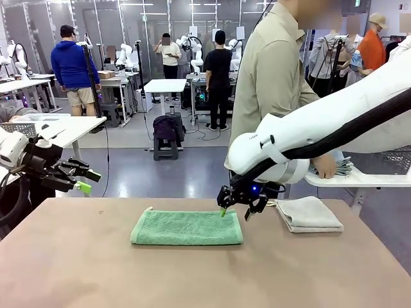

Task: Fold the towels and place them in the basket.
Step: When a person lays out a Towel with hook on the table, fold it in half twice.

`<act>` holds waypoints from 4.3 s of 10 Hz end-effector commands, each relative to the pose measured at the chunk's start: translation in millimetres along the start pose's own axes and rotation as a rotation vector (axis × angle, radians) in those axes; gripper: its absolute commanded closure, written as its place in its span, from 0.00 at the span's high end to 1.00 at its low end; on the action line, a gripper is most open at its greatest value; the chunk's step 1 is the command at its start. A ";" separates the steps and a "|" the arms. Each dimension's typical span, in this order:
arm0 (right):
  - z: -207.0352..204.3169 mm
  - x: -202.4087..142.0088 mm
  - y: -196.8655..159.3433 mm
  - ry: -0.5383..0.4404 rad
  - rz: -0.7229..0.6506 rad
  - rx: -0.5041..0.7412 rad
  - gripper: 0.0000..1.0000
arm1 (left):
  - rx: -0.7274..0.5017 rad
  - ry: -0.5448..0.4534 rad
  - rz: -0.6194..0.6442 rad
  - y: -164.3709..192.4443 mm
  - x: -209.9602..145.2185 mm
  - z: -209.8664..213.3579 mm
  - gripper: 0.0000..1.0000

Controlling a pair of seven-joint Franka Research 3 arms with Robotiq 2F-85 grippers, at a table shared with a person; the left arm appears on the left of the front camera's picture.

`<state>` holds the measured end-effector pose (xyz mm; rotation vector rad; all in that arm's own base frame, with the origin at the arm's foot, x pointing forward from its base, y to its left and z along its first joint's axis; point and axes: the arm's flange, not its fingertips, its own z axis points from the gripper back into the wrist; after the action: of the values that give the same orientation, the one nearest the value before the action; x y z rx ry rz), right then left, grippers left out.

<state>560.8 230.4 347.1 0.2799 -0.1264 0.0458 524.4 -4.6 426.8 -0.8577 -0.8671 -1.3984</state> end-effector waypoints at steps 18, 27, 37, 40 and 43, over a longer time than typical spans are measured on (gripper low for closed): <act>-61.9 31.9 9.8 0.000 -0.179 -0.139 0.47 | 0.009 0.020 -0.002 -4.2 0.2 -0.5 0.70; -58.7 29.3 2.7 0.026 -0.141 -0.132 0.00 | 0.009 0.020 -0.002 -4.2 0.2 -0.5 0.70; 19.9 27.5 -1.2 -0.008 -0.009 -0.209 0.00 | 0.009 0.020 -0.002 -4.2 0.2 -0.5 0.70; 53.0 30.2 73.2 -0.038 0.055 -0.349 0.00 | 0.009 0.020 -0.002 -4.2 0.2 -0.5 0.70; 45.4 46.5 156.9 0.012 0.020 -0.425 0.00 | 0.009 0.020 -0.002 -4.2 0.2 -0.5 0.70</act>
<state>568.0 339.3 442.7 -0.1032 -0.1557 0.0967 524.2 -5.1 426.3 -0.8584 -0.8662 -1.3983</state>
